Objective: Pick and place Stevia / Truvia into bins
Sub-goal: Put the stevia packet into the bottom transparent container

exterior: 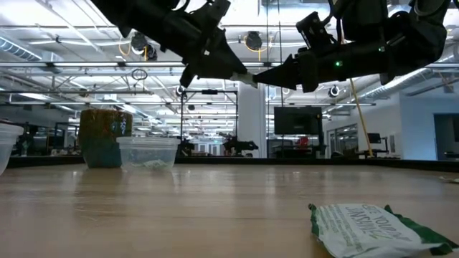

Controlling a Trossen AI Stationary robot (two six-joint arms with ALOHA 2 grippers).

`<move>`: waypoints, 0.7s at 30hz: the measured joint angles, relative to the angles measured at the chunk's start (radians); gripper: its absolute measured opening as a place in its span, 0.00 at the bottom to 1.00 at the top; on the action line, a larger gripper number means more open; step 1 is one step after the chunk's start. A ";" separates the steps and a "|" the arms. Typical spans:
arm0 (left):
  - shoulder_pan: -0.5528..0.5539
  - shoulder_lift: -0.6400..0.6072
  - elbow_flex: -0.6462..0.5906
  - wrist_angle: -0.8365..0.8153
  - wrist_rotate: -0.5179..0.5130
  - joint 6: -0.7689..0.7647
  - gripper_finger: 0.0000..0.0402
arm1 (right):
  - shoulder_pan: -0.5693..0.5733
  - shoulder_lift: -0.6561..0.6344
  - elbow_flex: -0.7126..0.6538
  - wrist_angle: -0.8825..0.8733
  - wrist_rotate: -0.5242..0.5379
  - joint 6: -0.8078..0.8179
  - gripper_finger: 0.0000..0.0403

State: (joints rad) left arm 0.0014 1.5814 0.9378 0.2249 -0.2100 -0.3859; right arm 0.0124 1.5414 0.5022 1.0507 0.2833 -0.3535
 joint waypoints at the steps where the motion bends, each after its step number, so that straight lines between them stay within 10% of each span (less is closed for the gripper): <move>1: 0.001 0.000 0.000 0.004 0.000 0.000 0.23 | 0.000 0.000 0.000 0.000 0.000 0.000 0.01; 21: 0.010 0.000 0.000 0.012 0.027 0.070 0.01 | 0.000 0.000 0.000 -0.001 -0.001 -0.009 0.02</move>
State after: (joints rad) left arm 0.0109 1.5811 0.9379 0.2371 -0.1825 -0.3157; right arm 0.0124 1.5414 0.5022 1.0496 0.2821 -0.3627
